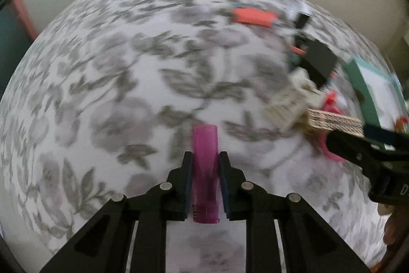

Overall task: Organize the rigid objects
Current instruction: 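Grasp the pink tube with the left gripper while the right approaches the gold bar, then grasp and lift the gold patterned bar with the right gripper while the left holds the pink tube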

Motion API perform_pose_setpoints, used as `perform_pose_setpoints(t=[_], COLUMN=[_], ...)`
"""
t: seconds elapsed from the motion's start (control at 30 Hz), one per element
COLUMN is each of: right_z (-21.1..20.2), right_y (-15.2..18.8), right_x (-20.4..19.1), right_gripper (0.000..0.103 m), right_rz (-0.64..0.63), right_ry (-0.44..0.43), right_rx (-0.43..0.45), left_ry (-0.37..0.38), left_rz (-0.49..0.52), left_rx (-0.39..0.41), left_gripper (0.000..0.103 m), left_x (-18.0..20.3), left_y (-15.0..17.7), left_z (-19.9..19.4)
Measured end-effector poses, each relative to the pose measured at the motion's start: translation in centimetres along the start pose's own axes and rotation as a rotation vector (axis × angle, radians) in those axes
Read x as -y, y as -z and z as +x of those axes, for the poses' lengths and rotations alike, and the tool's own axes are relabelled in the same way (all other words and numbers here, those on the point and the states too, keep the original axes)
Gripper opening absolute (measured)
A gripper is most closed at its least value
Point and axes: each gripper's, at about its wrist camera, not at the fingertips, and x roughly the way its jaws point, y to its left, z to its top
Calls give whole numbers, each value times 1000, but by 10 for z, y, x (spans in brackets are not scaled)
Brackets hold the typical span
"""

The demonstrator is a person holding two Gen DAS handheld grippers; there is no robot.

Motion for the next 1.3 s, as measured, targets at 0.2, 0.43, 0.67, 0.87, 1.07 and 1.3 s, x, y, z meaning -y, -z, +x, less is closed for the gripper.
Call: perform_pose_setpoints(t=[0.2,0.43,0.67,0.87,1.07,1.3], right_z=[9,22,26,27,26,18], right_y=[-6,-11,-17,-17,-12,-12], right_x=[-10,-23,-26,-28,-29,-12], right_gripper=[103,103,87,86,82,79], right_rz=[-3,-26,-12,-25,-38,40], right_ry=[15,72,71,77,95,25], right_rx=[-1,0,24,23,22,24], left_ry=[37,64,53,40,40,31], left_rz=[-64,-100,-91,-83,-78,-61], left_rx=[-5,-7,-4,-4,-5,-7], left_gripper=[20,20,20,20,20,20], left_x=[-17,-27,-23,-20,-21,-19], left_y=[-1,-1,1,0,0,2], left_z=[1,1,0,1,0,-1])
